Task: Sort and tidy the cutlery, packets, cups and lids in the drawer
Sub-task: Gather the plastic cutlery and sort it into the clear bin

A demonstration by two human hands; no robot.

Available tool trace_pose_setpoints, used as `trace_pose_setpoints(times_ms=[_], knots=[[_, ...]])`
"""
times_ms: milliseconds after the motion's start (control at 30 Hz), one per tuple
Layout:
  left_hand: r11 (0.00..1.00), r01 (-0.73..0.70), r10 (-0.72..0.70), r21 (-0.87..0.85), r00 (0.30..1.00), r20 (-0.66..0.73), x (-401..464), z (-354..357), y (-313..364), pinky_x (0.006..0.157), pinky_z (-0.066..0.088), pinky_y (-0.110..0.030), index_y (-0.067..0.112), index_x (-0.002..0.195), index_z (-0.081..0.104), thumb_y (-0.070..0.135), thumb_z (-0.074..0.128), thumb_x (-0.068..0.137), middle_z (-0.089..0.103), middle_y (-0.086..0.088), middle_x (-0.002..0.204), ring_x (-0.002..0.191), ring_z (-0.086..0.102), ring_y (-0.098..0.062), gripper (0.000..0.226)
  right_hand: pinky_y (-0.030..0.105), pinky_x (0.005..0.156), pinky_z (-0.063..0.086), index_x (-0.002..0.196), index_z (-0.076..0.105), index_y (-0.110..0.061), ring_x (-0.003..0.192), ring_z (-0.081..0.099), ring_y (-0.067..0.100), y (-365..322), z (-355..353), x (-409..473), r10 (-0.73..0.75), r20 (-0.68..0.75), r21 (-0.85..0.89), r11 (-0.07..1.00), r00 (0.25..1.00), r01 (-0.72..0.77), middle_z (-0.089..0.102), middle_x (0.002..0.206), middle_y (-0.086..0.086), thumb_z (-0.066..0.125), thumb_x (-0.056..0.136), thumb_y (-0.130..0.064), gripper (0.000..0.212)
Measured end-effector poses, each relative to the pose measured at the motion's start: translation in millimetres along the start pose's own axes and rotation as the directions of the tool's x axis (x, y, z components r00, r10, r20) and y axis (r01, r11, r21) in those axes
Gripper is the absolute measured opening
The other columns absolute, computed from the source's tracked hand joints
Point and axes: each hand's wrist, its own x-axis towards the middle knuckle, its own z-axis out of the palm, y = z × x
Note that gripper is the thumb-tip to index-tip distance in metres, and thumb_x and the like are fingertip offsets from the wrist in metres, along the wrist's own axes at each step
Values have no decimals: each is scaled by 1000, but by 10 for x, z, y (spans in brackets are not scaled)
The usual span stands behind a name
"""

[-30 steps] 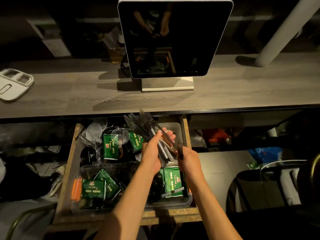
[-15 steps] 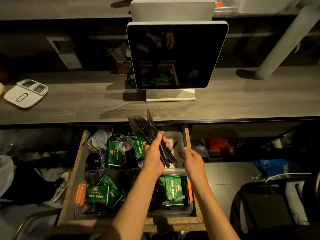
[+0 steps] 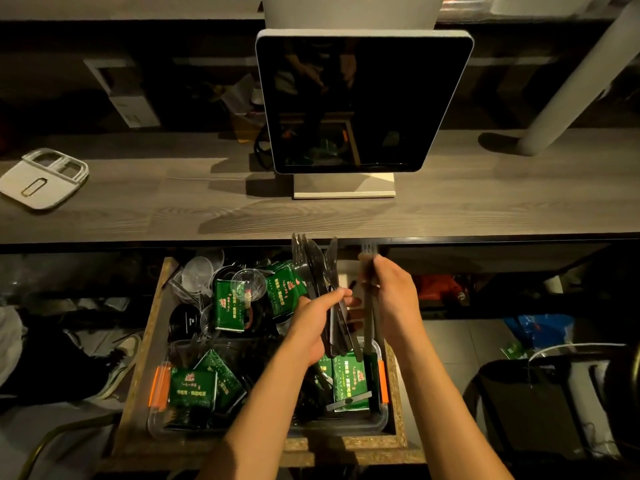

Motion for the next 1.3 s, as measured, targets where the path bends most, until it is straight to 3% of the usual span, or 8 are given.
trace_pose_setpoints(times_ms=[133, 267, 467, 733, 833, 900, 1033, 1300], knots=[[993, 31, -29, 110, 999, -21, 64, -47, -27, 83, 58, -58, 9, 130, 48, 47, 96, 44, 67, -20, 119, 102, 69, -36, 106, 33, 61, 51, 97, 68, -5, 68, 63, 17, 151, 74, 139, 80, -56, 129, 989, 995, -72, 65, 77, 7, 46, 100, -15, 25], [997, 26, -23, 75, 999, -42, 108, -25, -93, 72, 60, -46, 8, 127, 41, 21, 80, 82, 63, -17, 115, 98, 68, -31, 61, 20, 59, 55, 98, 63, -3, 62, 59, 11, 337, 171, 325, 223, -82, 419, 892, 971, -169, 59, 73, 5, 48, 99, -6, 15], [1000, -2, 2, 7, 999, -43, 280, -223, -116, 54, 54, -34, 3, 93, 54, 12, 68, 92, 66, -11, 72, 58, 62, -21, 17, 25, 64, 55, 96, 66, -5, 68, 65, 16, 590, 115, 489, 331, 6, 528, 800, 944, -284, 64, 78, 6, 58, 95, -11, 10], [997, -58, 60, 41, 997, -46, 725, -644, -84, 39, 33, -24, 12, 67, 47, 15, 66, 95, 38, 1, 51, 40, 34, -11, 33, 22, 67, 51, 93, 67, -13, 72, 59, 13, 1321, -50, 954, 253, -132, -7, 967, 959, -256, 63, 79, 2, 54, 98, -15, 15], [993, -70, 76, 98, 996, -48, 943, -679, -83, 49, 43, -28, 9, 65, 53, 19, 70, 92, 46, -3, 53, 44, 45, -16, 34, 34, 102, 46, 131, 56, -5, 115, 59, 24, 1619, -29, 1191, 233, -198, -346, 892, 952, -290, 63, 123, 12, 57, 97, -16, 35], [995, -83, 87, 58, 994, -59, 1085, -680, -71, 55, 49, -32, 6, 72, 60, 17, 68, 94, 56, -5, 57, 49, 54, -19, 25, 26, 100, 40, 136, 50, 1, 124, 55, 27, 1777, -19, 1336, 186, -200, -520, 812, 962, -265, 59, 133, 14, 61, 96, -15, 45], [996, -91, 92, 25, 994, -52, 1356, -737, -54, 58, 55, -34, 1, 82, 63, 15, 63, 96, 60, -7, 61, 51, 58, -19, 20, 17, 73, 39, 120, 58, 3, 109, 63, 28, 2090, 14, 1589, 192, -218, -678, 675, 957, -290, 65, 107, 12, 65, 93, -12, 32], [987, -98, 90, 124, 994, 66, 1642, -847, -125, 50, 42, -30, 10, 73, 55, 17, 67, 94, 44, -1, 57, 46, 39, -15, 25, 40, 83, 56, 100, 68, -3, 94, 69, 28, 2467, 2, 1908, 212, -305, -747, 552, 928, -372, 72, 97, 13, 66, 91, -15, 16]])
